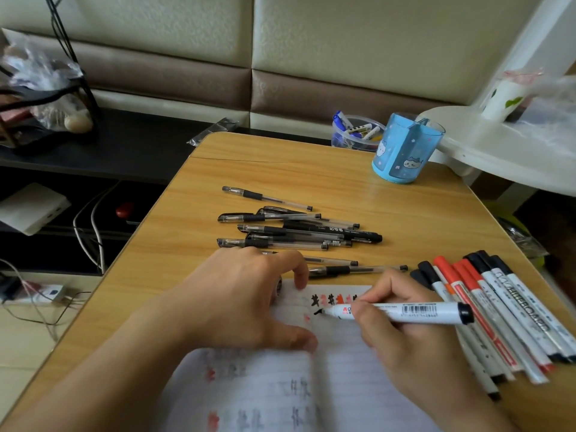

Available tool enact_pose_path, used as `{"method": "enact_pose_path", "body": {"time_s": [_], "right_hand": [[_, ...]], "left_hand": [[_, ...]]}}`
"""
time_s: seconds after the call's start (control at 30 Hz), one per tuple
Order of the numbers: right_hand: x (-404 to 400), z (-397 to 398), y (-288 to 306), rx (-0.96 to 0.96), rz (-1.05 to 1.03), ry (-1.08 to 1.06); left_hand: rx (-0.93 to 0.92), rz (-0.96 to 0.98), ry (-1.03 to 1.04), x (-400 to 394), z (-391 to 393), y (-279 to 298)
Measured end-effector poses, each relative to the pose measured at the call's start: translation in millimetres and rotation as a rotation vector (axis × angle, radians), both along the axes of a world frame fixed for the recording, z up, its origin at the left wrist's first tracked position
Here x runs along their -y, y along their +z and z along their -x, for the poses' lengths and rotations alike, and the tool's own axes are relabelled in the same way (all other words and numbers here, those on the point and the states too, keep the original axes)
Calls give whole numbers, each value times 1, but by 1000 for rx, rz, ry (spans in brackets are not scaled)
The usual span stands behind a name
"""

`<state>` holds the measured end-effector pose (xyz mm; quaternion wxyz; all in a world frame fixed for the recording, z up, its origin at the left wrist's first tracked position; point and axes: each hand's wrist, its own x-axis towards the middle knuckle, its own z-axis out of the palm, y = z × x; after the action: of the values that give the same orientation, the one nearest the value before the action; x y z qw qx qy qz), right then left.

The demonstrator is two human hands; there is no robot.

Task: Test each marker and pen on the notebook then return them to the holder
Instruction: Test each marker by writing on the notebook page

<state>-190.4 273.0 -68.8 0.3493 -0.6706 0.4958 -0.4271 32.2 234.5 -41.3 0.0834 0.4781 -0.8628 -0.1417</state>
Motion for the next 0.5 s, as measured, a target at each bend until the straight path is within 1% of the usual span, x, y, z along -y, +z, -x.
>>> {"method": "enact_pose_path", "body": {"time_s": [0.1, 0.23, 0.37, 0.5], "right_hand": [[-1, 0, 0, 5, -10, 44], [-1, 1, 1, 53, -25, 2], [-1, 0, 3, 1, -9, 12], [-1, -1, 3, 44, -5, -7]], "left_hand": [[-2, 9, 6, 0, 0, -1], [0, 9, 2, 1, 0, -2], [3, 9, 6, 0, 0, -2], [1, 5, 9, 0, 1, 0]]}}
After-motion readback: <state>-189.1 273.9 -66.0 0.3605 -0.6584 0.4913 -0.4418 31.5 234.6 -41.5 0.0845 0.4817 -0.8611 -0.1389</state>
